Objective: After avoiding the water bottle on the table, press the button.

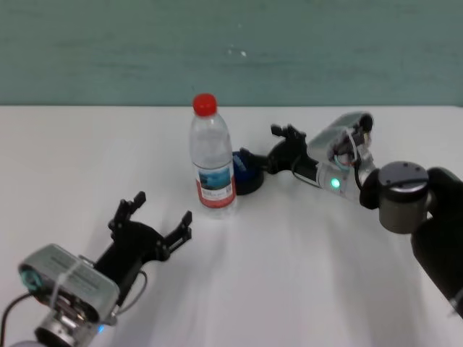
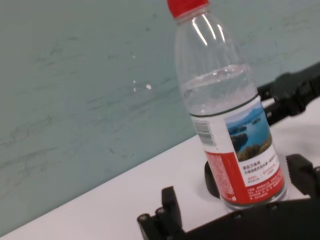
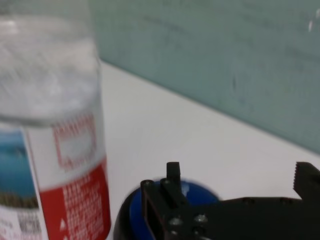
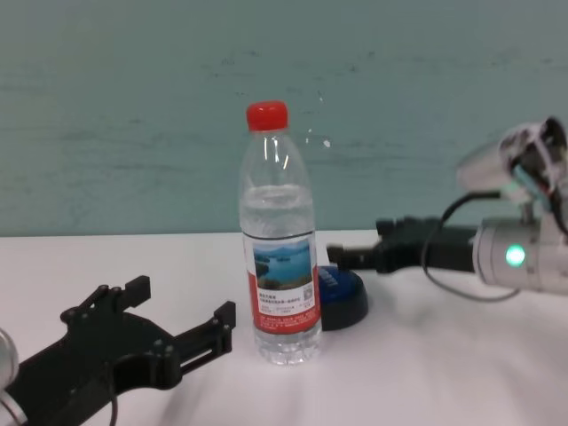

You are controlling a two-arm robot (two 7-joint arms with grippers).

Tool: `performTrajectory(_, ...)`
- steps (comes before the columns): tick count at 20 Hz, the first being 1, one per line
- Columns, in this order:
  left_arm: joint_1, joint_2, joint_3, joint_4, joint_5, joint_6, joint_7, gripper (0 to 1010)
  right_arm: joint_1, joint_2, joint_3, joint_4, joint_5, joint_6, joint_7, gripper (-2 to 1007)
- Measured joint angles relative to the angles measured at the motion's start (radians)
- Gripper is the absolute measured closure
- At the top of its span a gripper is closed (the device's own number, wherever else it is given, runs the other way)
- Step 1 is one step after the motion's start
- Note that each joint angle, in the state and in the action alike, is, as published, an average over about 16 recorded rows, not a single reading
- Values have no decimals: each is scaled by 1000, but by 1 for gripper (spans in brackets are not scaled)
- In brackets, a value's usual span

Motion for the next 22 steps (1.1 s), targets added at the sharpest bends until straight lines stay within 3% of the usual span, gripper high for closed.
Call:
performTrajectory(6,0,0,0,0,0,0,0,10,-24,22,10,-81,7,3,-10,1)
performTrajectory(15,0,0,0,0,0,0,0,10,-57,51,26,-163,24,15,-24,1)
performTrajectory(22,0,0,0,0,0,0,0,10,-117,97,55,-270,52,34,-38,1)
